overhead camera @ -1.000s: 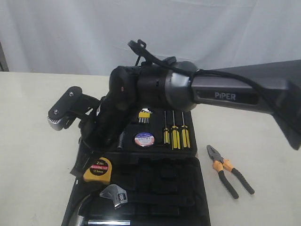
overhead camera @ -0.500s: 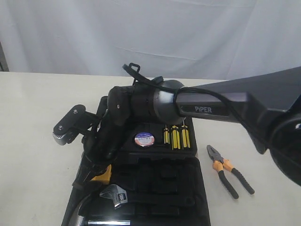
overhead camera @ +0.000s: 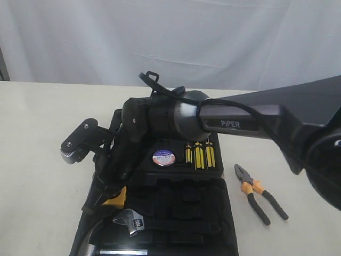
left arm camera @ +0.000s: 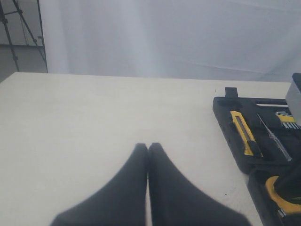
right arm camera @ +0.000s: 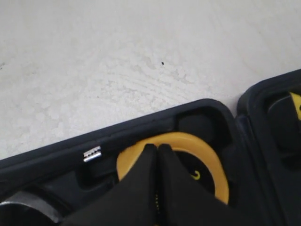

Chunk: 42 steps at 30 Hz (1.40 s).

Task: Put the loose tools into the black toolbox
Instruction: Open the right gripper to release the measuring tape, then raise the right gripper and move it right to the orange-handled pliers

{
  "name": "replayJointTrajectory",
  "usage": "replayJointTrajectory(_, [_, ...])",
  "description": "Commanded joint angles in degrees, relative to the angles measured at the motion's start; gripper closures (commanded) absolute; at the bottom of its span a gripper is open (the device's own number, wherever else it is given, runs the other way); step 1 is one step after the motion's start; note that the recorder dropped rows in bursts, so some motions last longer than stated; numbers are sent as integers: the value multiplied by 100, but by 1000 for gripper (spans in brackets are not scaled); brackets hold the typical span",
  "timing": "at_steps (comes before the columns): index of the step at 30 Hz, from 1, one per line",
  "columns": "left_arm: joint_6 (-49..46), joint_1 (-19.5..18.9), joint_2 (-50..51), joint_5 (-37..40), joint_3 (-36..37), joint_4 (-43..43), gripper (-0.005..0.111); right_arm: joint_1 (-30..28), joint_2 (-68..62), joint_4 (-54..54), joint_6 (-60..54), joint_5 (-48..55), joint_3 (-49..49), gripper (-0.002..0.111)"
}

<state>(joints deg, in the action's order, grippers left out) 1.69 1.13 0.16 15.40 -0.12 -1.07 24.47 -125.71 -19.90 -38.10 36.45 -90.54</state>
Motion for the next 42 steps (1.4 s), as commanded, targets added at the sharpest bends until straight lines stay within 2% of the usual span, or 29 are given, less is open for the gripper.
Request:
replayJointTrajectory(1, [12, 12, -16, -3, 12, -14, 107, -12, 59, 10, 60, 51, -3, 109])
replayJointTrajectory(13, [12, 12, -16, -3, 12, -14, 107, -37, 1249, 10, 276, 565, -3, 109])
replayJointTrajectory(19, [0, 12, -16, -3, 12, -14, 107, -145, 1652, 593, 905, 1198, -3, 109])
replayJointTrajectory(24, [0, 12, -16, -3, 12, -14, 107, -683, 2097, 967, 1853, 1675, -3, 109])
replayJointTrajectory(31, [0, 12, -16, -3, 12, -14, 107, -1542, 2664, 967, 2200, 2684, 79, 109])
replayJointTrajectory(37, [0, 12, -16, -3, 12, -14, 107, -2367, 3157, 1001, 2486, 2630, 713, 109])
replayJointTrajectory(42, [0, 12, -16, -3, 12, -14, 107, -2812, 3271, 1014, 2486, 2384, 1333, 109])
